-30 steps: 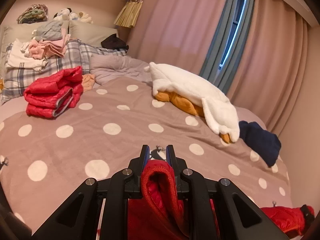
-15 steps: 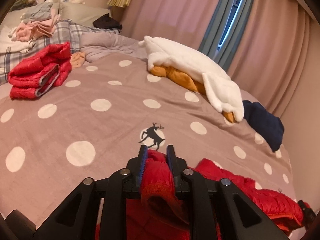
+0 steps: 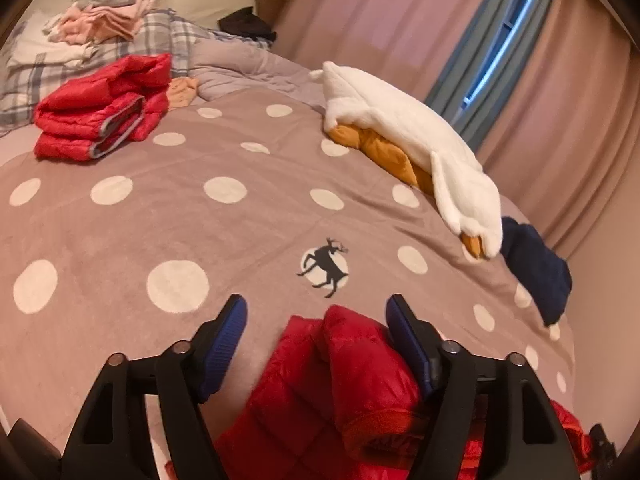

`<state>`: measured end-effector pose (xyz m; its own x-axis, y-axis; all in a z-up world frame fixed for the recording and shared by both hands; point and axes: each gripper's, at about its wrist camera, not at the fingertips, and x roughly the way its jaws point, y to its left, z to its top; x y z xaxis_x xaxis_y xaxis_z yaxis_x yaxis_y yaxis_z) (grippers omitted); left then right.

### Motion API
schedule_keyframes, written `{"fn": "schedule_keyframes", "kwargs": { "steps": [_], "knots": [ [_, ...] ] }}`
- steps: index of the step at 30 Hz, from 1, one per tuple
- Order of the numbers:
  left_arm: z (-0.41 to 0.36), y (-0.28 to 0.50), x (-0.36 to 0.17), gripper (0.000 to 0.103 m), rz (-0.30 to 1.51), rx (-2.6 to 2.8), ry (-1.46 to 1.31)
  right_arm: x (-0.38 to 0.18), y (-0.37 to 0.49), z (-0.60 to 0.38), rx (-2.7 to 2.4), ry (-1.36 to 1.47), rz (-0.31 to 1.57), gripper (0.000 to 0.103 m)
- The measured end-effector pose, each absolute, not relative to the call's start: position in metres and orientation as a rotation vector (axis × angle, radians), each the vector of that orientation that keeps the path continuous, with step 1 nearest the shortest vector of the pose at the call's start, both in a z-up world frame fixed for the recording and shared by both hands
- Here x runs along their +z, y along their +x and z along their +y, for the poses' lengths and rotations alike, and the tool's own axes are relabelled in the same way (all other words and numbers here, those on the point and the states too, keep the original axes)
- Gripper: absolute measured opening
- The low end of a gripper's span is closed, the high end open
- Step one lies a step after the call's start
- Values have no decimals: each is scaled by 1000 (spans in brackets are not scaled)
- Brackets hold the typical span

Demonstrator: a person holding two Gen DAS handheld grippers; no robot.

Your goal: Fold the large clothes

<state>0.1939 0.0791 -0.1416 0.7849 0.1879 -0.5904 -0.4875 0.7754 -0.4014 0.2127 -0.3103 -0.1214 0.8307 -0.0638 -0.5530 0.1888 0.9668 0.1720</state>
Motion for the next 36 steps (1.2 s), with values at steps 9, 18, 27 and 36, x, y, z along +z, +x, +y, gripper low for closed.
{"fn": "schedule_keyframes", "kwargs": {
  "steps": [9, 18, 27, 36],
  "knots": [
    [73, 188, -135, 81, 505, 412, -501, -129, 215, -315, -125, 283, 601, 93],
    [78, 179, -128, 83, 470, 402, -535, -120, 209, -311, -129, 259, 579, 96],
    [58, 165, -114, 83, 349, 380, -399, -110, 200, -309, -118, 246, 540, 99],
    [47, 180, -129, 38, 443, 344, -318, -114, 199, -304, -114, 229, 549, 89]
  ]
}}
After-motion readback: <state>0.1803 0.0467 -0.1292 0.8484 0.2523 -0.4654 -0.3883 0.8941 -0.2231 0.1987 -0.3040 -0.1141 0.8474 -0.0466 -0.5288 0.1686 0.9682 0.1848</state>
